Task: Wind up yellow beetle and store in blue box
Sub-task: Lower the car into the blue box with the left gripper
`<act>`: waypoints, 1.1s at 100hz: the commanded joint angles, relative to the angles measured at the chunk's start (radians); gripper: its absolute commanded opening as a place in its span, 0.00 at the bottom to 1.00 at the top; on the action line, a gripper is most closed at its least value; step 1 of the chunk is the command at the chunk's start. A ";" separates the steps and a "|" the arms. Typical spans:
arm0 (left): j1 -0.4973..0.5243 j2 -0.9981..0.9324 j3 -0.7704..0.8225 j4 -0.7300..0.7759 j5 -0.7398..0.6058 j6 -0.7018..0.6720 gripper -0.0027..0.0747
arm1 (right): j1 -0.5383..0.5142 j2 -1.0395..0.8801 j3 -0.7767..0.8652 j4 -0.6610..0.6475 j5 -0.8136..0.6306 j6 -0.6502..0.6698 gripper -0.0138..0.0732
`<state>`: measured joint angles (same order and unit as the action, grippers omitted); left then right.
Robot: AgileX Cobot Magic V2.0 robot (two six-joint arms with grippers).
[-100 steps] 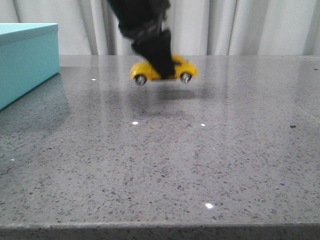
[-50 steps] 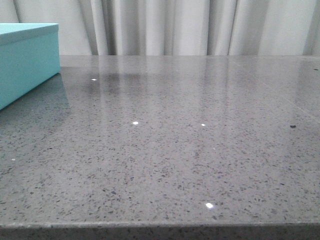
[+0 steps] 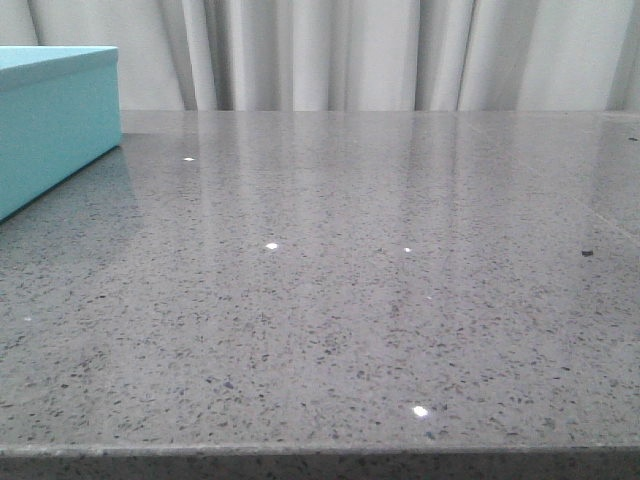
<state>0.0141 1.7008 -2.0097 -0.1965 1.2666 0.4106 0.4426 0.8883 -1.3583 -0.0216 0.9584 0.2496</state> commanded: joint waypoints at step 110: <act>0.097 0.068 0.377 -0.014 -0.185 0.001 0.48 | 0.000 -0.007 -0.020 -0.016 -0.077 -0.008 0.73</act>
<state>0.1099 1.8187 -1.6062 -0.1918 1.1022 0.4103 0.4426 0.8883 -1.3583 -0.0216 0.9529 0.2496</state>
